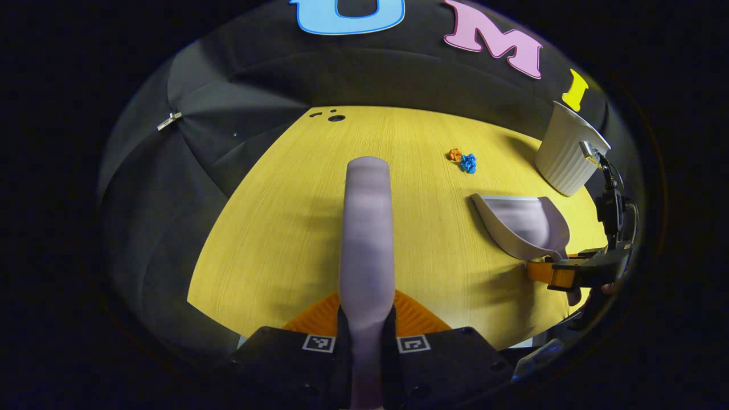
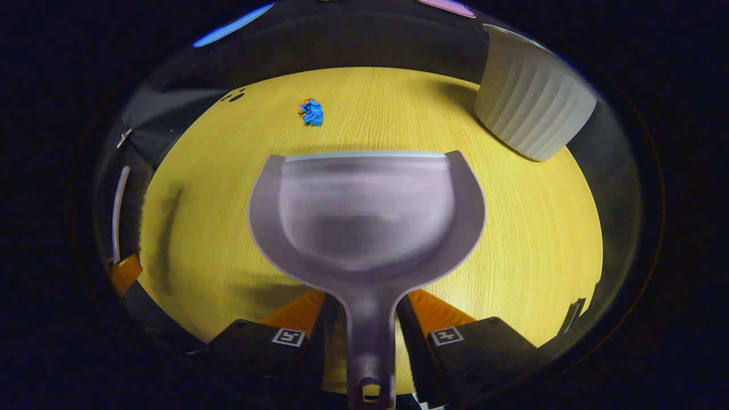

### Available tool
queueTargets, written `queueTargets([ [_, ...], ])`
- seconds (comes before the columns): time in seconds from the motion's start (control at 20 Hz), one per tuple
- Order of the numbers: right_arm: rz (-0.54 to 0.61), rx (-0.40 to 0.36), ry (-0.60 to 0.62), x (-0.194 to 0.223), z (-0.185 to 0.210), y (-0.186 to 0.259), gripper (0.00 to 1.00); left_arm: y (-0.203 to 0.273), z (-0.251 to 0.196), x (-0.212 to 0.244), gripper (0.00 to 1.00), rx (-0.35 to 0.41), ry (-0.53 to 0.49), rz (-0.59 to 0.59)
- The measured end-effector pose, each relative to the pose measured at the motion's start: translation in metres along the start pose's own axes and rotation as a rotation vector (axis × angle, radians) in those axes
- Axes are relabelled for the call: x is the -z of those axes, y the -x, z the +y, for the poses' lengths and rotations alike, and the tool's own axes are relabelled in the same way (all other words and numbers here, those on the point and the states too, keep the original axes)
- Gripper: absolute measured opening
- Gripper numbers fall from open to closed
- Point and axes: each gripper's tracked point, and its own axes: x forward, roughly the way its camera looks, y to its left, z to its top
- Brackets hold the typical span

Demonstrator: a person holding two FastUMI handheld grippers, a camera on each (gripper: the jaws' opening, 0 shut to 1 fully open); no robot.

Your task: Pick up the small broom and dustpan from the desktop, sweep the trash into the dustpan with the broom, and then empty the trash into the garbage bin.

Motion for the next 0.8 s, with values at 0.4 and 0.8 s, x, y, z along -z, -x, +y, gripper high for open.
queueTargets([
  [0.4,0.017,-0.120,0.168,0.003,0.001,0.004,0.31,-0.018,-0.016,0.005,0.25,0.028,-0.019,0.057],
  [0.8,0.047,-0.163,0.256,0.002,-0.026,0.004,0.36,-0.072,-0.036,-0.084,0.25,0.081,-0.262,0.052],
])
